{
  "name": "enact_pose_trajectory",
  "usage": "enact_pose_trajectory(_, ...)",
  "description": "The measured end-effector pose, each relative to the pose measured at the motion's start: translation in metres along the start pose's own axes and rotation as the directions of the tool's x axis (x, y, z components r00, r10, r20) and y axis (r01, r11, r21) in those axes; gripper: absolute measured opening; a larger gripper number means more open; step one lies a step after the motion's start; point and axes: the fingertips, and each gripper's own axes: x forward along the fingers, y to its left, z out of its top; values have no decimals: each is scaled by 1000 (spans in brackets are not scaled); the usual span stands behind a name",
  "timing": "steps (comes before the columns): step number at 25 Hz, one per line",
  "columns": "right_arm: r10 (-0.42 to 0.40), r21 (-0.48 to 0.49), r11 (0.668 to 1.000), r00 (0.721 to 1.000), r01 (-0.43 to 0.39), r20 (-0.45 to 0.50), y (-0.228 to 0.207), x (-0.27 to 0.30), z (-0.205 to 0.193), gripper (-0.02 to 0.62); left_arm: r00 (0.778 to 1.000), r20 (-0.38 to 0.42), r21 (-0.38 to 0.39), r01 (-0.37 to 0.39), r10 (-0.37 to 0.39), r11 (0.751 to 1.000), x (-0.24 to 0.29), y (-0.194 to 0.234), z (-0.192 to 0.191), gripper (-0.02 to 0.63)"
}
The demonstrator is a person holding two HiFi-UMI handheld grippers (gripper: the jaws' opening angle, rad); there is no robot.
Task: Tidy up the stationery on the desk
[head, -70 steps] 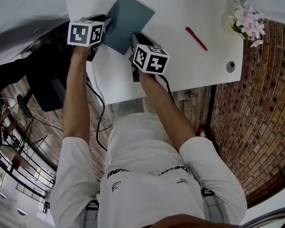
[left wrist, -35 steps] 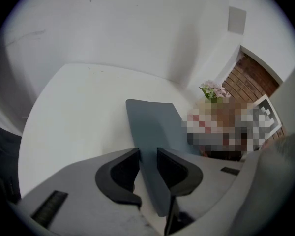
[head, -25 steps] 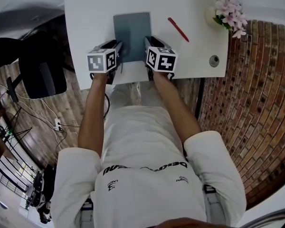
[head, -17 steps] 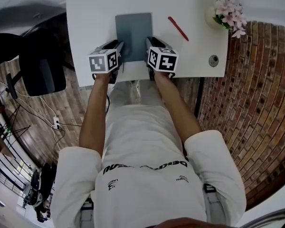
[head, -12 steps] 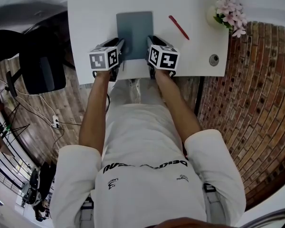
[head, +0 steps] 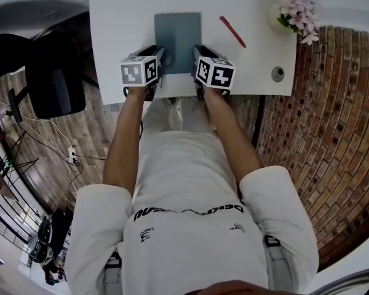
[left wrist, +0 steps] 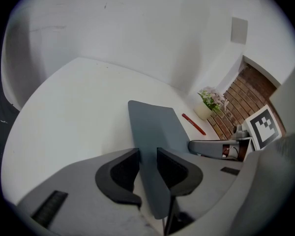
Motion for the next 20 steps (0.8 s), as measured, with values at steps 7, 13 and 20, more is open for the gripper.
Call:
enact_pose_trajectory(7, 54, -9, 998, 999, -54, -5, -3, -3, 0, 90, 1000, 12, -32, 25, -24, 999, -3, 0, -1, 110)
enact_pose_trajectory(13, 65, -81, 995, 996, -60, 55, -6, -26, 18, 89, 998, 62, 22, -1, 0, 1000, -27, -2, 7, 109)
enact_pose_trajectory(20, 70, -202, 978, 992, -48, 101, -5, -53, 41, 89, 989, 147, 137, -16, -5, 991, -49, -37, 18, 59)
